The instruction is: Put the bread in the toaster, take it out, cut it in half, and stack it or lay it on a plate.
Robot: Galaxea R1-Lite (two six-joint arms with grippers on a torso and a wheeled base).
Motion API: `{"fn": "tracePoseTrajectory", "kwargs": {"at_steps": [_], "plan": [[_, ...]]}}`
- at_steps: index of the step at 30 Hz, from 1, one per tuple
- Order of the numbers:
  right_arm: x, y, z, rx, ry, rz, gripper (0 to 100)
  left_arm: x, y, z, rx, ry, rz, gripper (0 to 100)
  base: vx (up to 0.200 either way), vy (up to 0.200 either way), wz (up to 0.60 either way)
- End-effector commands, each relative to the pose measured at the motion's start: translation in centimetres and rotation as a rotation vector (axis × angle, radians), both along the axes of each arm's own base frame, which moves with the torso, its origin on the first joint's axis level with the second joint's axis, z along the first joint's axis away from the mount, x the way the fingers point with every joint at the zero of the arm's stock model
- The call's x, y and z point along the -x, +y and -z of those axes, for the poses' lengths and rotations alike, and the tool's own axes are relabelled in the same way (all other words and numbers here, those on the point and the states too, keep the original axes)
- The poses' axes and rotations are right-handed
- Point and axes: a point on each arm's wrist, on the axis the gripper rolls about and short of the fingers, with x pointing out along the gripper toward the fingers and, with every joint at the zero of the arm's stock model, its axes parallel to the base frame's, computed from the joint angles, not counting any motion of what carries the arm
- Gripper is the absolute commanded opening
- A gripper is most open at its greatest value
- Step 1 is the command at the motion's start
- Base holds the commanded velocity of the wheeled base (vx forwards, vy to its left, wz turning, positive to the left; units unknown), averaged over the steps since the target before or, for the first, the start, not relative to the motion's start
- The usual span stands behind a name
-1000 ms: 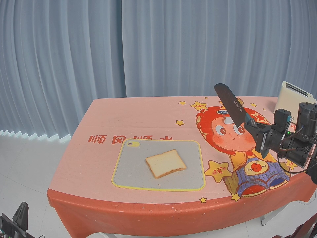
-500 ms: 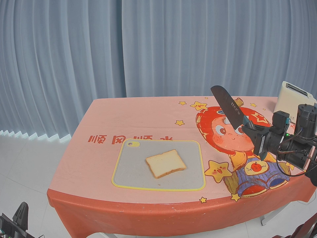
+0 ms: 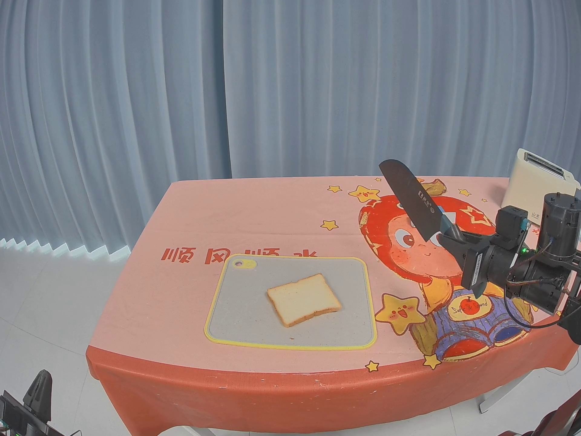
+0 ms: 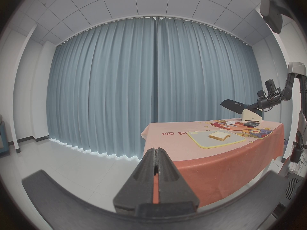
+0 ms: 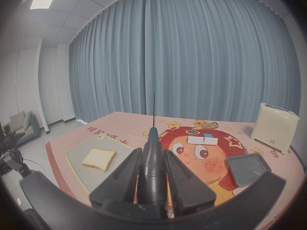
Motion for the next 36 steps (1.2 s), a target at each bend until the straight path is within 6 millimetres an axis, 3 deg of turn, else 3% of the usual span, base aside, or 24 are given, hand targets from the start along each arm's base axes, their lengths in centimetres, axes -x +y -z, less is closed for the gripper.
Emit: {"fn": "tracePoseTrajectory", "kwargs": {"at_steps": [1, 6, 36], "plan": [[0.1, 0.2, 0.1, 0.001, 0.002, -0.011, 0, -0.1, 0.0, 0.5, 0.000, 0.017, 0.000, 0, 0.000, 0.000, 0.00], [0.6, 1.0, 0.5, 0.008, 0.017, -0.051, 0, -0.1, 0.0, 0.5, 0.000, 0.017, 0.000, 0, 0.000, 0.000, 0.00], [2.0, 0.6, -0.7, -0.013, -0.032, -0.064, 0, -0.1, 0.0, 0.4, 0.003, 0.013, 0.000, 0, 0.000, 0.000, 0.00]]}}
